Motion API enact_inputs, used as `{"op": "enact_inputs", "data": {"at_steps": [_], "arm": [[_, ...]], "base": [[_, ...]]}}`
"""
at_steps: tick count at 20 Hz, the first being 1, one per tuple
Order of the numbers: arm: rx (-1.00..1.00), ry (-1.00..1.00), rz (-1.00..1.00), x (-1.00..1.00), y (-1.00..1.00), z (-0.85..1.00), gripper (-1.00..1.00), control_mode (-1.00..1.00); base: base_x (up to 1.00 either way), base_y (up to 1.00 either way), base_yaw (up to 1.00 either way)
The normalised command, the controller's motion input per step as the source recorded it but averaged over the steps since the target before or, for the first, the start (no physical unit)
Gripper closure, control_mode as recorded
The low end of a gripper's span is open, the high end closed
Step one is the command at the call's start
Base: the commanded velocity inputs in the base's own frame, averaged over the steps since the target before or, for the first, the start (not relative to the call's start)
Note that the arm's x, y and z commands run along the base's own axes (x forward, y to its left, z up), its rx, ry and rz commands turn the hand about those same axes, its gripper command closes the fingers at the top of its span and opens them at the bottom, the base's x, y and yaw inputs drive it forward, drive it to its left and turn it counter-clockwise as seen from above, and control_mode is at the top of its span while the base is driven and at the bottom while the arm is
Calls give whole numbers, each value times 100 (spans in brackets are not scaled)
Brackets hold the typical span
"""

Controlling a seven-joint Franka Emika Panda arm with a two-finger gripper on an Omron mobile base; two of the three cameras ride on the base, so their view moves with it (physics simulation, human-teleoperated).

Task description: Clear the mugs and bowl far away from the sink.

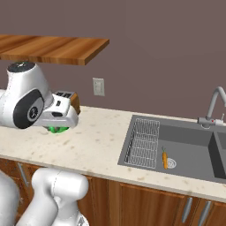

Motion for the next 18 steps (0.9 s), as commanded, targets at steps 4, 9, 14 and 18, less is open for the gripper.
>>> {"op": "enact_inputs", "data": {"at_steps": [4, 9, 14, 18], "arm": [[-1, -19, -4, -66, 0, 38, 100, -100], [0, -5, -9, -62, 0, 53, 100, -100], [0, 0, -12, -43, 0, 48, 100, -100], [0, 0, -20, -21, -2, 32, 100, -100]], "base": [[0, 0, 0], [0, 0, 0], [0, 0, 0], [0, 0, 0]]}}
